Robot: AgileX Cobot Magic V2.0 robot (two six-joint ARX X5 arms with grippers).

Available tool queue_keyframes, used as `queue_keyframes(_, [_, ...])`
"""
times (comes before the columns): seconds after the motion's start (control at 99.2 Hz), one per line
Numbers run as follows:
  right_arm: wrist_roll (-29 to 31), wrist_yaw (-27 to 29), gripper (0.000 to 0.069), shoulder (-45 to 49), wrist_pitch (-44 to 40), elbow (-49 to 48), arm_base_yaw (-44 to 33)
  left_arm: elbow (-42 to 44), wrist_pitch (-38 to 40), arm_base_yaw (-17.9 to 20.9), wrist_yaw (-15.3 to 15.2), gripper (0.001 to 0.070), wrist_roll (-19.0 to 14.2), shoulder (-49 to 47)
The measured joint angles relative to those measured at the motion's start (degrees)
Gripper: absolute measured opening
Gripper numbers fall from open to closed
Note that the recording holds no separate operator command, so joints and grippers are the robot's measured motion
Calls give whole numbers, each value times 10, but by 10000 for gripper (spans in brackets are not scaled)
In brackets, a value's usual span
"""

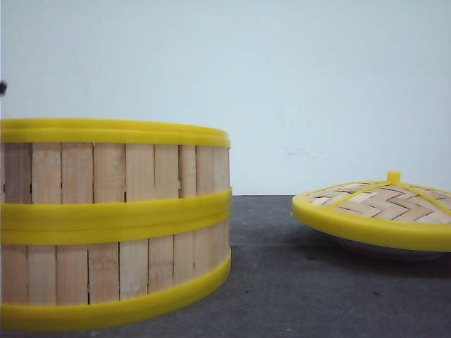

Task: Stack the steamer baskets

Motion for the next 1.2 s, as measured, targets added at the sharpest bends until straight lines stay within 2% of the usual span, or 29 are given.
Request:
queue_keyframes(0.222, [0, 0, 447, 0, 10, 0, 0, 72, -68, -21, 40, 24, 7, -30])
queue_keyframes(0.464, [0, 0, 447, 0, 21, 0, 0, 87, -121, -72, 68, 24, 22, -124])
queue_keyframes(0.898, [0, 0, 447, 0, 21, 0, 0, 87, -257, -163, 71, 24, 62, -240])
queue_keyframes(1.099, [0, 0, 447, 0, 21, 0, 0, 64, -259, -203, 64, 24, 68, -277])
queue_keyframes(1.2, [0, 0, 447, 0, 21, 0, 0, 40, -257, -226, 51, 24, 67, -293])
